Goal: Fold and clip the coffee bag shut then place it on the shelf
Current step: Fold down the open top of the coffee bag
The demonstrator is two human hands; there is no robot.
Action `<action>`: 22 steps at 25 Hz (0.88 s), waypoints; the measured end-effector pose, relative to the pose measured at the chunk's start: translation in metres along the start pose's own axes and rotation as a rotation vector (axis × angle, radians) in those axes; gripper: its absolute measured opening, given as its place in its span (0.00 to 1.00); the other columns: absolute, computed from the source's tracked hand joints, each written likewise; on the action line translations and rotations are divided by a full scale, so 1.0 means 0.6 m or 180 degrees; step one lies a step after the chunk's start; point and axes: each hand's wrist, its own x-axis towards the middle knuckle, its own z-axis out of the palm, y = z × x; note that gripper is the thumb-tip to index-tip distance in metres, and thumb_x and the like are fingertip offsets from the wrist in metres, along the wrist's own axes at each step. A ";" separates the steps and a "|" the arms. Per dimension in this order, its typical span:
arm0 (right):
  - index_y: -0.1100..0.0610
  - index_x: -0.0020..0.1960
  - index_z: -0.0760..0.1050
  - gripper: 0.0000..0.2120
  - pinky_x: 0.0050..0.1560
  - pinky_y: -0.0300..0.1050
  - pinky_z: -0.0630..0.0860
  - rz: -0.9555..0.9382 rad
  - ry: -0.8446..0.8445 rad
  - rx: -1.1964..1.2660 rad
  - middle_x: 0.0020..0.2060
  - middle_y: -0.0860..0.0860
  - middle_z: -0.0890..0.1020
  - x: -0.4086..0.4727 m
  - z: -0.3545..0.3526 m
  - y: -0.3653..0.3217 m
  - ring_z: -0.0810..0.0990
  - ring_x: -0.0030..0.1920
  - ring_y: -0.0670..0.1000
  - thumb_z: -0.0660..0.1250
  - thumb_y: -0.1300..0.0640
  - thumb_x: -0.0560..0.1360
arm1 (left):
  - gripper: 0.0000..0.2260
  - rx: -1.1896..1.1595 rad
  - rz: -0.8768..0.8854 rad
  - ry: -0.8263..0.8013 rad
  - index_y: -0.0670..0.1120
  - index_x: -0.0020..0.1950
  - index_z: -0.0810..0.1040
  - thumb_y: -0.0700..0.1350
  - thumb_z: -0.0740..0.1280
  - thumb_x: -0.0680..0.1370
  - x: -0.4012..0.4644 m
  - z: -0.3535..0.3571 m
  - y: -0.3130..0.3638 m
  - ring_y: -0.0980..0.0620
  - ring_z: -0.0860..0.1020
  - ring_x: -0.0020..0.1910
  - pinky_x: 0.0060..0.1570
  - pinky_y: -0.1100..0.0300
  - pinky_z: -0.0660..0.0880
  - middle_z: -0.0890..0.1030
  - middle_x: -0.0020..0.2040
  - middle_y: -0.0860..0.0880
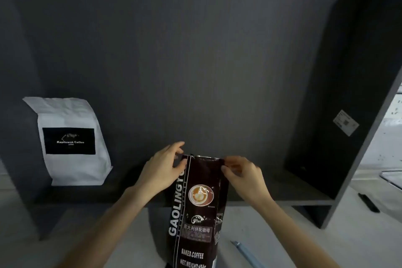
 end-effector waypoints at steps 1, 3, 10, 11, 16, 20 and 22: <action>0.56 0.54 0.77 0.11 0.48 0.37 0.73 0.0049 -0.0016 0.0068 0.51 0.53 0.82 -0.003 0.005 0.003 0.78 0.46 0.46 0.65 0.57 0.72 | 0.22 -0.0038 -0.0060 -0.0026 0.48 0.67 0.64 0.47 0.63 0.75 -0.001 0.004 -0.003 0.53 0.76 0.55 0.55 0.51 0.75 0.76 0.62 0.49; 0.57 0.54 0.77 0.11 0.43 0.28 0.70 0.0073 -0.0007 0.0117 0.50 0.53 0.82 -0.011 0.016 0.014 0.76 0.44 0.43 0.65 0.59 0.72 | 0.21 -0.0142 -0.0106 -0.0006 0.48 0.67 0.64 0.47 0.64 0.75 -0.007 0.016 -0.008 0.51 0.77 0.54 0.53 0.49 0.76 0.76 0.60 0.48; 0.58 0.55 0.75 0.12 0.37 0.19 0.69 0.0311 0.0006 0.0388 0.47 0.53 0.83 -0.046 0.054 0.033 0.77 0.41 0.44 0.64 0.62 0.71 | 0.14 -0.0560 -0.0368 -0.0036 0.43 0.60 0.71 0.43 0.64 0.75 -0.042 0.051 -0.014 0.49 0.80 0.49 0.49 0.50 0.78 0.82 0.51 0.46; 0.58 0.55 0.75 0.12 0.37 0.19 0.68 0.0332 0.0028 0.0407 0.47 0.53 0.83 -0.049 0.057 0.033 0.77 0.42 0.44 0.64 0.62 0.71 | 0.14 -0.0619 -0.0385 -0.0014 0.43 0.60 0.71 0.43 0.64 0.75 -0.046 0.052 -0.014 0.49 0.79 0.50 0.50 0.51 0.77 0.81 0.52 0.45; 0.58 0.56 0.75 0.13 0.45 0.33 0.72 0.0416 0.0136 0.0519 0.50 0.54 0.82 -0.058 0.064 0.031 0.78 0.44 0.46 0.64 0.63 0.72 | 0.12 -0.0821 -0.0406 0.0157 0.42 0.57 0.73 0.42 0.64 0.75 -0.062 0.052 -0.006 0.46 0.80 0.51 0.52 0.47 0.77 0.82 0.51 0.44; 0.59 0.54 0.76 0.12 0.38 0.25 0.73 0.0437 0.0333 0.0800 0.43 0.50 0.82 -0.074 0.068 0.031 0.78 0.38 0.38 0.64 0.65 0.72 | 0.12 -0.0967 -0.0460 0.0350 0.41 0.57 0.74 0.41 0.66 0.74 -0.077 0.052 0.002 0.46 0.80 0.50 0.51 0.47 0.77 0.82 0.51 0.43; 0.58 0.51 0.78 0.10 0.34 0.22 0.71 0.0468 0.0446 0.0918 0.37 0.45 0.80 -0.085 0.071 0.031 0.77 0.35 0.34 0.64 0.65 0.72 | 0.12 -0.1081 -0.0555 0.0473 0.40 0.55 0.75 0.41 0.67 0.72 -0.092 0.053 0.005 0.48 0.80 0.47 0.50 0.51 0.77 0.82 0.48 0.45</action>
